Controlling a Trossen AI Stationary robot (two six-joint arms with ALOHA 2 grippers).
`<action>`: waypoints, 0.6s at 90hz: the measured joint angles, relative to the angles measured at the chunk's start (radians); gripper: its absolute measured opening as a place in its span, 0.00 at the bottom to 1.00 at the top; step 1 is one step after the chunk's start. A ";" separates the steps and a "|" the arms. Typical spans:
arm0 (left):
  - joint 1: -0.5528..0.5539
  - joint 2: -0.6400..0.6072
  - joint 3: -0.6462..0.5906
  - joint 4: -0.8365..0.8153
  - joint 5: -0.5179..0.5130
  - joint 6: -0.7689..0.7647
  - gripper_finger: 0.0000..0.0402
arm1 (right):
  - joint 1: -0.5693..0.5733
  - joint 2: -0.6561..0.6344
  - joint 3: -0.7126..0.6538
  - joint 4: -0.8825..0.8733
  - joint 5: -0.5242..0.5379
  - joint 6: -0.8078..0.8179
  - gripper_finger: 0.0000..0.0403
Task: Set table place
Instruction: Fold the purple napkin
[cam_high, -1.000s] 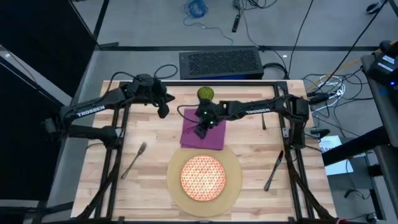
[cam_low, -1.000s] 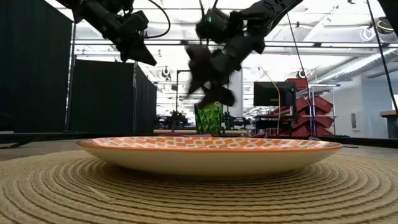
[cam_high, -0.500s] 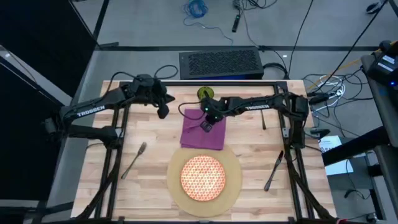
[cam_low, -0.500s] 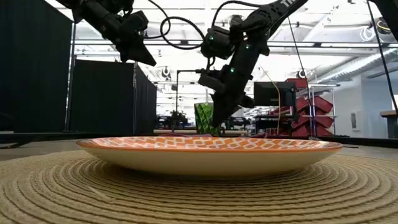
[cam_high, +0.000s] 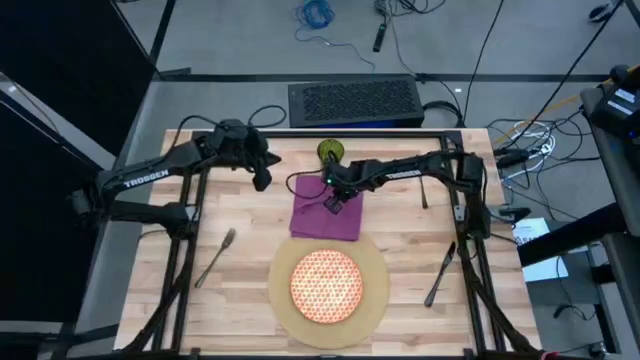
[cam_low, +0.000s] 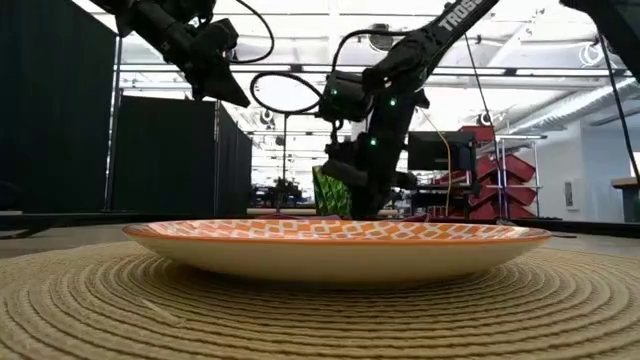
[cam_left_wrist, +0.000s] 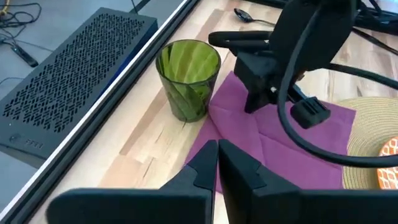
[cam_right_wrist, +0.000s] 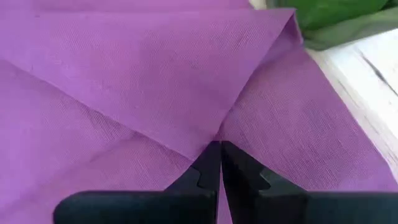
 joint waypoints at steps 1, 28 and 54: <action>0.000 0.000 0.000 0.000 0.000 0.000 0.00 | 0.000 0.000 0.000 0.005 -0.002 0.000 0.00; 0.000 0.000 0.000 0.003 0.000 0.004 0.00 | 0.007 0.000 0.004 0.140 -0.080 0.015 0.00; 0.000 0.000 0.000 0.000 0.000 0.005 0.00 | 0.005 0.000 0.017 0.340 -0.095 0.042 0.00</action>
